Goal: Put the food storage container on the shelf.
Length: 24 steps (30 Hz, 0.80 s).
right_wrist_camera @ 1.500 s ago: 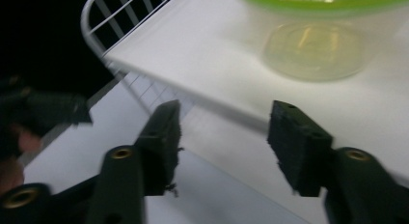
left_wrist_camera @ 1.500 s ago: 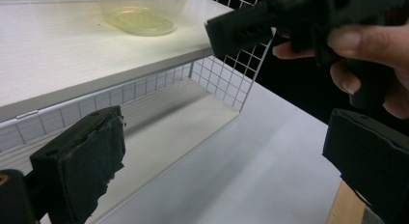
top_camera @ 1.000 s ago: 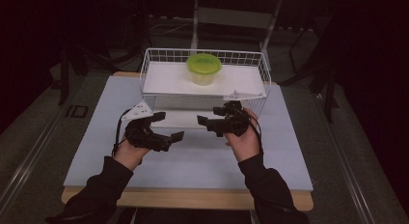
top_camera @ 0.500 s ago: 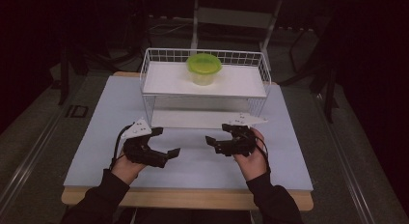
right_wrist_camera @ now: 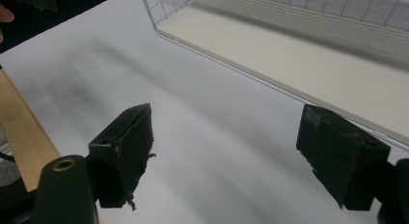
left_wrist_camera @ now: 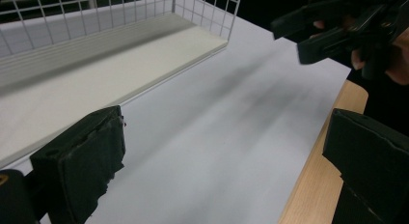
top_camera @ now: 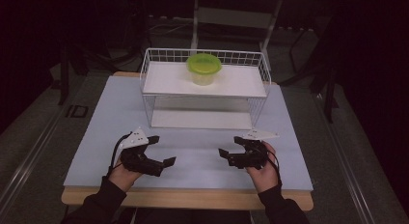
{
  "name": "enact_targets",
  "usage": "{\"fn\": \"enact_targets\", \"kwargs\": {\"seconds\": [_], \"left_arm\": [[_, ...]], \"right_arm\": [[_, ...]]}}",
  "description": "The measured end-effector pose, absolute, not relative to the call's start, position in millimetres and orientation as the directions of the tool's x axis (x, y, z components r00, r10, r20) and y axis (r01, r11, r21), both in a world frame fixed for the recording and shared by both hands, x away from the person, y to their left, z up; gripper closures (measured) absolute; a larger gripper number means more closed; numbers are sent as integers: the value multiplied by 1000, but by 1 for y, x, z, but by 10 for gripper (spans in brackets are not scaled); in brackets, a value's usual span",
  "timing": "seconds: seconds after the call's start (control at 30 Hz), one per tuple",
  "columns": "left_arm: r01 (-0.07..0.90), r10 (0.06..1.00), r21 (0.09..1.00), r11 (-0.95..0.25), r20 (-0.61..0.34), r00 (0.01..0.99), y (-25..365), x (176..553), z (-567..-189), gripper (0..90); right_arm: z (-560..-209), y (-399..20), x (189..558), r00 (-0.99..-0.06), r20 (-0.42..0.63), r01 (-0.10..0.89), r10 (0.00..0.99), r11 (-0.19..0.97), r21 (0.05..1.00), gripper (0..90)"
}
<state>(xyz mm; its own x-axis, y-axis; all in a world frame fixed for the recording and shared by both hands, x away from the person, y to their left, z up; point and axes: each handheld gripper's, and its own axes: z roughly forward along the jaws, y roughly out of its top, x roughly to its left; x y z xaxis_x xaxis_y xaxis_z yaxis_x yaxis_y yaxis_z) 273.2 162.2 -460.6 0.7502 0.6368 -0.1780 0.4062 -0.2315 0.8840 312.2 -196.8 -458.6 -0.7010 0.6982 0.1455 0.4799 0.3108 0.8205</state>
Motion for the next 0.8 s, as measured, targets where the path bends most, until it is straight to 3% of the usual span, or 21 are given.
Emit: {"fn": "enact_targets", "kwargs": {"seconds": [0.8], "left_arm": [[438,680,866,-241,-172,713,190,258,-487,21]], "right_arm": [[-476,-242,279,-669,145,514,729,312,799,198]]}}
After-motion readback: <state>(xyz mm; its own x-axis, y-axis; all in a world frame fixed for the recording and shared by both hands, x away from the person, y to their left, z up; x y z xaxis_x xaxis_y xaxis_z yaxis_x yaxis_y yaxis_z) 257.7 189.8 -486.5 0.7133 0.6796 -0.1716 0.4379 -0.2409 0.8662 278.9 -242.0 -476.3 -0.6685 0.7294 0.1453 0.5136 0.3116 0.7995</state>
